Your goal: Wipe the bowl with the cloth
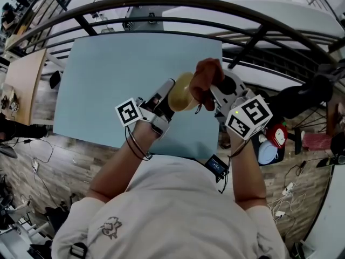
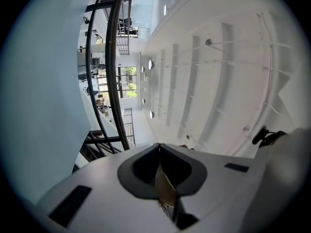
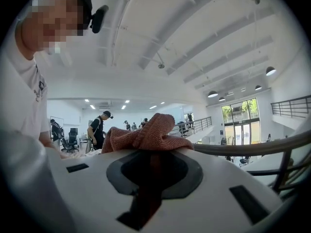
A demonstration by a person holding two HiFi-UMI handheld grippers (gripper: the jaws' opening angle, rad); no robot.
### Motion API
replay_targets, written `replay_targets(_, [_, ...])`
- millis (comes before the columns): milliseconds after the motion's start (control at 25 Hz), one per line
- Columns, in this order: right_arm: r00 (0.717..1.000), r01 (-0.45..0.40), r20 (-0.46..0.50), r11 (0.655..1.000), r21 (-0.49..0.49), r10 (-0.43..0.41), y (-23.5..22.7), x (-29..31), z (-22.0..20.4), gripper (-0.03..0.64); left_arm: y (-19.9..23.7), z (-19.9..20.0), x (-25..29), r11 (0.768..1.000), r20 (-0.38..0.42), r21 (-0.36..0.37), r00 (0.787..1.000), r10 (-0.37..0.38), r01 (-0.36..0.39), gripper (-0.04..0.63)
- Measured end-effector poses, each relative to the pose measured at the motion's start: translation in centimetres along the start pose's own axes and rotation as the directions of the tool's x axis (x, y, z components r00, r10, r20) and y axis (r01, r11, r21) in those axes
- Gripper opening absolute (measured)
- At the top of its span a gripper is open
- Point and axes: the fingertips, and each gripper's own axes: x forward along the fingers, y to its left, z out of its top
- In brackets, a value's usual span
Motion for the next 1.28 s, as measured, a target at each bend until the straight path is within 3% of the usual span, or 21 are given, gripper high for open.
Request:
replay_targets(280, [0.996,0.036,-0.086,0.999,0.020,-0.035,-1.8,1.1,-4.3,0.061,0.2,-0.5,-0.3,0.999,-0.063,0.033,0.998,-0.001,0.003,0.015])
replay_targets(480, [0.988,0.108,-0.121,0.992,0.063,-0.099,-4.1,0.9,-7.1,0.063,2.0,0.1,-1.5,0.985,-0.094,0.155,0.991,0.091,-0.076,0.015])
replay_targets(680, [0.983,0.132,-0.143,0.983,0.128,-0.114,-5.2,0.5,-9.7,0.063,4.4,1.6,-3.3,0.970,-0.070,0.187,0.983,0.171,-0.156,0.015])
replay_targets(920, [0.978,0.129,-0.182,0.977,0.167,-0.098,-4.8,1.5,-13.3,0.063,8.4,3.5,-5.9,0.914,-0.083,0.304,0.948,0.308,-0.270,0.015])
replay_targets(1120, [0.971,0.142,-0.220,0.965,0.220,-0.092,-4.5,2.5,-17.1,0.063,10.6,4.7,-7.2,0.881,-0.082,0.360,0.931,0.356,-0.306,0.015])
replay_targets(1280, [0.962,0.151,-0.257,0.960,0.236,-0.088,-3.8,3.2,-20.0,0.063,12.4,5.1,-7.9,0.816,-0.096,0.479,0.904,0.416,-0.324,0.015])
